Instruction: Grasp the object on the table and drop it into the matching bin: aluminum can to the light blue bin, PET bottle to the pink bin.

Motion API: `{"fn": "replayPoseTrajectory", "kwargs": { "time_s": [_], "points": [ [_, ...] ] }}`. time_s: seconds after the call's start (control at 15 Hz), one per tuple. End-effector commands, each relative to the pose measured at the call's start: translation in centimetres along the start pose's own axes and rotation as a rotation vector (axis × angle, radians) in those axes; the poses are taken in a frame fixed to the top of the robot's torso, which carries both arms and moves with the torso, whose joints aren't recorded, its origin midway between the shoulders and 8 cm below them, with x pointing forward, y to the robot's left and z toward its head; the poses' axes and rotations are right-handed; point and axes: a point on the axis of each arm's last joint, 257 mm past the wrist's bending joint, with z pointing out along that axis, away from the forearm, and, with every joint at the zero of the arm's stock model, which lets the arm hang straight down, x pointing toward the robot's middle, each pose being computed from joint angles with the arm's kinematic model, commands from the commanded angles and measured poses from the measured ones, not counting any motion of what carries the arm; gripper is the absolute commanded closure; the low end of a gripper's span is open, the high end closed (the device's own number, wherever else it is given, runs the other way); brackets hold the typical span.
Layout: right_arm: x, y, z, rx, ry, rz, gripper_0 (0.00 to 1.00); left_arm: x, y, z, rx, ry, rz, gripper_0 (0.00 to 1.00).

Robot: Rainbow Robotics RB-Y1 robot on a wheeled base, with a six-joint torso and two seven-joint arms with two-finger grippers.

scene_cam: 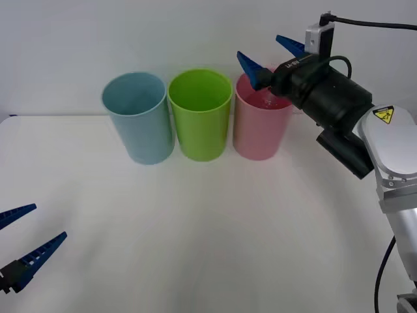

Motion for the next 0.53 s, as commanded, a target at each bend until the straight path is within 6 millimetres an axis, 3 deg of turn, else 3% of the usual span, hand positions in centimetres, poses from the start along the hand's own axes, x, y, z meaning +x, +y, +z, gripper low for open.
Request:
{"fn": "replayPoseTrajectory", "kwargs": {
  "time_s": [0.07,0.27,0.53],
  "points": [
    [-0.9,3.0,-4.0,-0.102,0.004,0.011,0.0,0.0,0.0,0.0,0.0,0.0,0.0,0.0],
    [-1.1,6.1,-10.0,-0.196,0.03,0.038,0.0,0.0,0.0,0.0,0.0,0.0,0.0,0.0],
    [0.8,7.6,-16.3,-0.289,0.105,0.058,0.0,0.0,0.0,0.0,0.0,0.0,0.0,0.0]
  ]
}}
